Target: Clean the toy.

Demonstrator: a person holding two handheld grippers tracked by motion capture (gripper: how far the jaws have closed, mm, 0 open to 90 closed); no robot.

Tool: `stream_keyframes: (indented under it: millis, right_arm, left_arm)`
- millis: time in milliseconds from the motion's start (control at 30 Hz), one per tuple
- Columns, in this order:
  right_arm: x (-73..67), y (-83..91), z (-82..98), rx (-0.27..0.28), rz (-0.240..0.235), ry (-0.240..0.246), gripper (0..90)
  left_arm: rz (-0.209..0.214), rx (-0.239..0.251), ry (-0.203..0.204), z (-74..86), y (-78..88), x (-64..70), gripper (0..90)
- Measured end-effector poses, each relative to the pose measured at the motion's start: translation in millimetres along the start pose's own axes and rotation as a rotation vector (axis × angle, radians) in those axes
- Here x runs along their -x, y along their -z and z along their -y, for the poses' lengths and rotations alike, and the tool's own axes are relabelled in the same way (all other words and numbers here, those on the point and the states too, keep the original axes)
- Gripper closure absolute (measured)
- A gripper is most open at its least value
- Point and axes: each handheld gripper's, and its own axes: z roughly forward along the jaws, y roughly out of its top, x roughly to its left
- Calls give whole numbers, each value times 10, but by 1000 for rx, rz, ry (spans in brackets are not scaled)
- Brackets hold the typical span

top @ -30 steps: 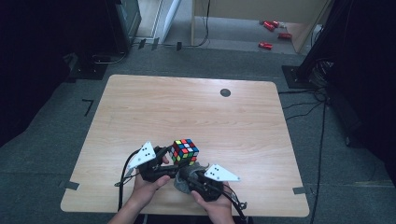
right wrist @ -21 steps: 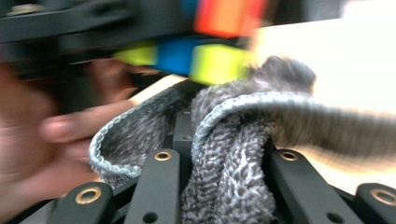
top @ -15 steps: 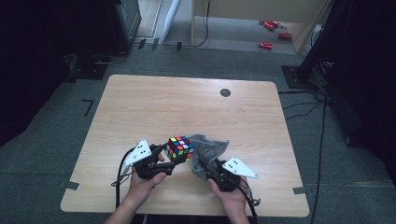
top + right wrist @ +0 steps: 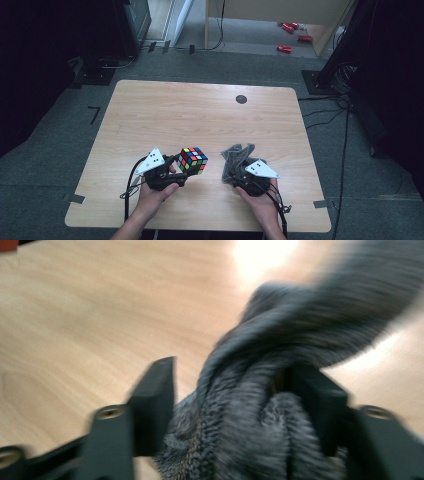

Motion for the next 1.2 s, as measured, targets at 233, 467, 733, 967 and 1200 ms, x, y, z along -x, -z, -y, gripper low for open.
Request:
stream_keyframes:
  millis: [233,467,733,967,1200]
  right_arm:
    - [89,181,-104,147,12,152,222]
    - [-281,237,-200,282,-175,305,220]
    - [-641,184,-178,353,-214,461,177]
    - [-701,130,-117,356,-211,523,202]
    - [-780,105,-65,345,-154,666,312]
  left_arm:
    - [-4,-18,19,-18,12,-33,344]
    - [21,-42,29,-24,-24,0,344]
    - [110,-91,89,-47,-95,69,344]
    - [161,-179,124,-28,-189,109,343]
    - [195,-244,141,-24,-253,141,341]
